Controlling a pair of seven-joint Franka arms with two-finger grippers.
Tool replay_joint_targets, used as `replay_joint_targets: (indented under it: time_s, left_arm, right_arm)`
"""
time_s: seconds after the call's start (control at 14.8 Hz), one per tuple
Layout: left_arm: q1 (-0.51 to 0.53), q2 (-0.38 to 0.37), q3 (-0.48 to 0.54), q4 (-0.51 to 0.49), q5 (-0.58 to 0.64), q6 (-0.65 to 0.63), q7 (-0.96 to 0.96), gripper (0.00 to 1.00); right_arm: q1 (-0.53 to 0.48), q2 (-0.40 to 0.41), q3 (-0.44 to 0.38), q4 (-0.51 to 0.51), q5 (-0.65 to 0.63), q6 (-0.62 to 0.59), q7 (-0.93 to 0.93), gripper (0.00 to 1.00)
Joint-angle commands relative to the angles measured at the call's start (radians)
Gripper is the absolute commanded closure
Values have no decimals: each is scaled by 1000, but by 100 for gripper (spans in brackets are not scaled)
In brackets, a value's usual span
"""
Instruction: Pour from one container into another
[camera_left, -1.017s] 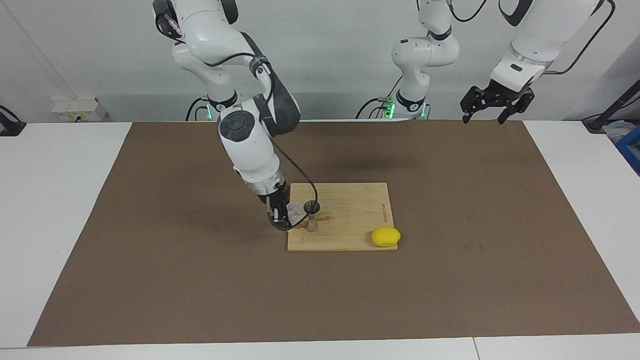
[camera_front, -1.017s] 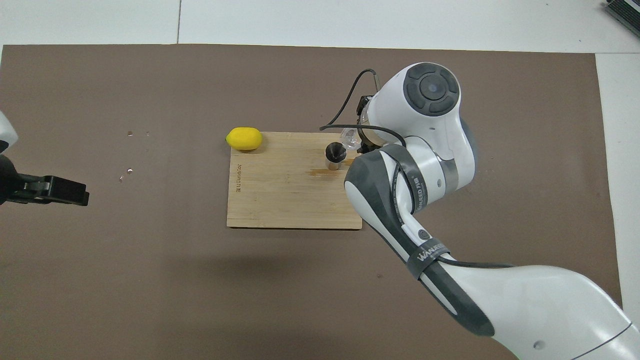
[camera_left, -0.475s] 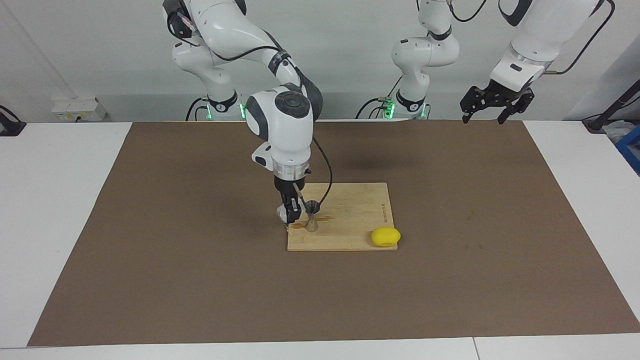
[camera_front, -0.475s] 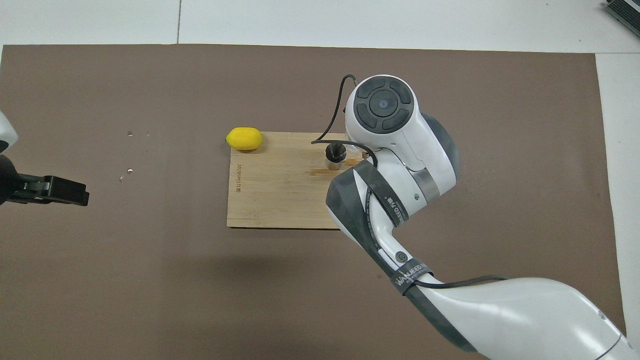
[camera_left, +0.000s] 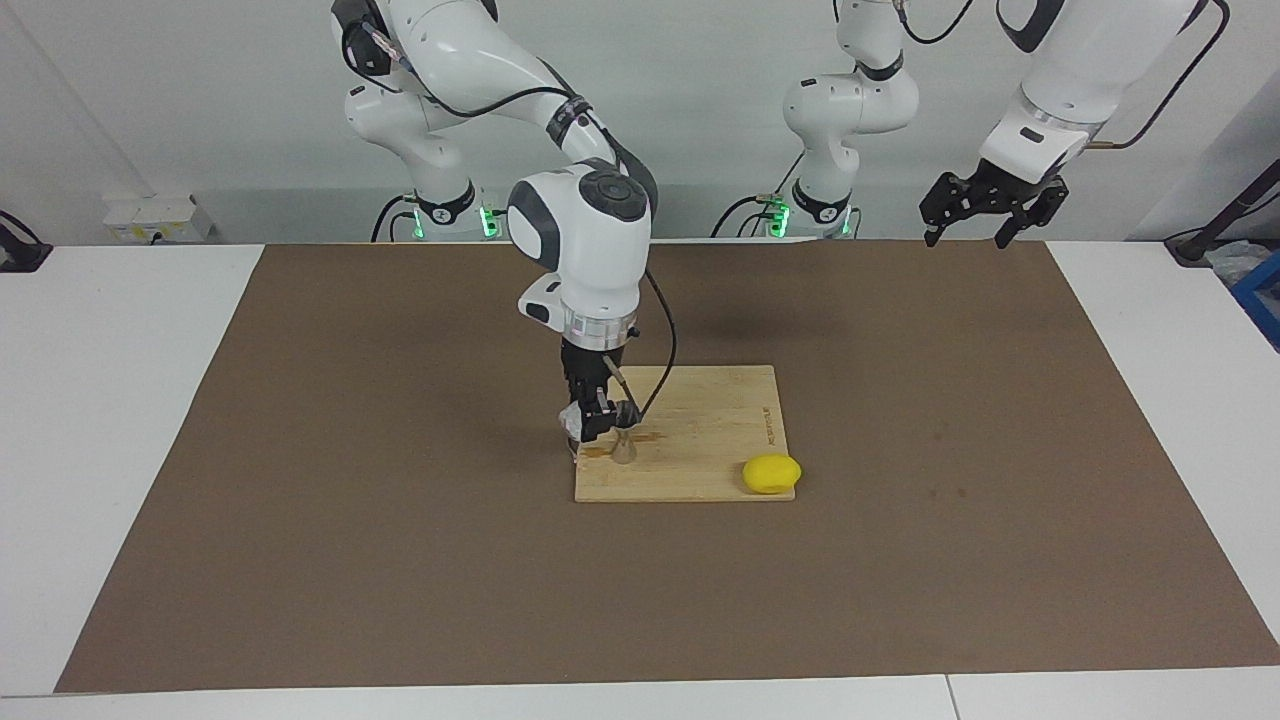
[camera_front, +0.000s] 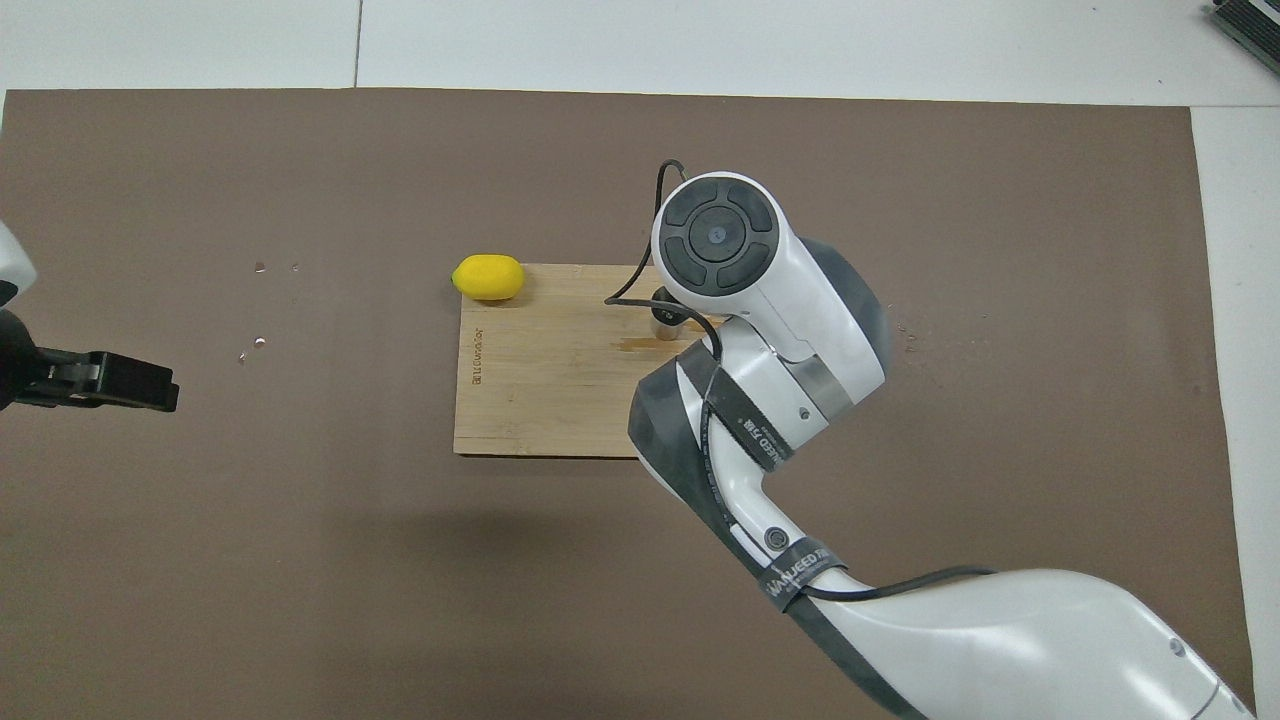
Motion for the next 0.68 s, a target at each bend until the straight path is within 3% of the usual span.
replay_joint_targets:
  time_s: [0.0,0.61]
  left_arm:
    - [18,-3,-17,4,15,-8,9,0]
    - [20,-3,-18,1,8,22,6,0]
  right_arm:
    - [9,6,3,24,-48,-19,18,100]
    - [31,6,3,23,-105,-25,15,100]
